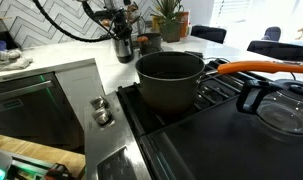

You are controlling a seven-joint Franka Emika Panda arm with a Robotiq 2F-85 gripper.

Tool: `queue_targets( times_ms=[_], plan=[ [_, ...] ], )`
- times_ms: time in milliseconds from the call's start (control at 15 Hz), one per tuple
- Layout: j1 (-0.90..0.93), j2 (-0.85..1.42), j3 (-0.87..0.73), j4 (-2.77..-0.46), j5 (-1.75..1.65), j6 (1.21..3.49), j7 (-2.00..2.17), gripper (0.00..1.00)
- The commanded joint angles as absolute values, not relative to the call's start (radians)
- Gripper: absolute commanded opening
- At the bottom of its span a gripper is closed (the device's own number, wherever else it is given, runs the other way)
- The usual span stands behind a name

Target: Place the utensil holder next to the stove

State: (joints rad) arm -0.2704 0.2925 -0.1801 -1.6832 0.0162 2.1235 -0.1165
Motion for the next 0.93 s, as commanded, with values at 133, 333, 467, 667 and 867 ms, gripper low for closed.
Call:
queue_targets(
  times_ms=[133, 333, 467, 667, 867],
  plan=[
    [-0.28, 0.253, -0.17, -1.752, 0.038, 2.099, -0.216, 0.01],
    [-0.282, 0.254, -0.171, -1.756, 0.047, 2.108, -0.222, 0.29],
    [-0.281, 0.25, -0.171, -1.758, 0.046, 2.105, -0.241, 0.43],
    [-0.277, 0.239, -0.172, -1.767, 0.041, 2.105, -0.245, 0.65],
    [-0.272, 0.21, -0.172, -1.779, 0.038, 2.112, -0.241, 0.88]
  ],
)
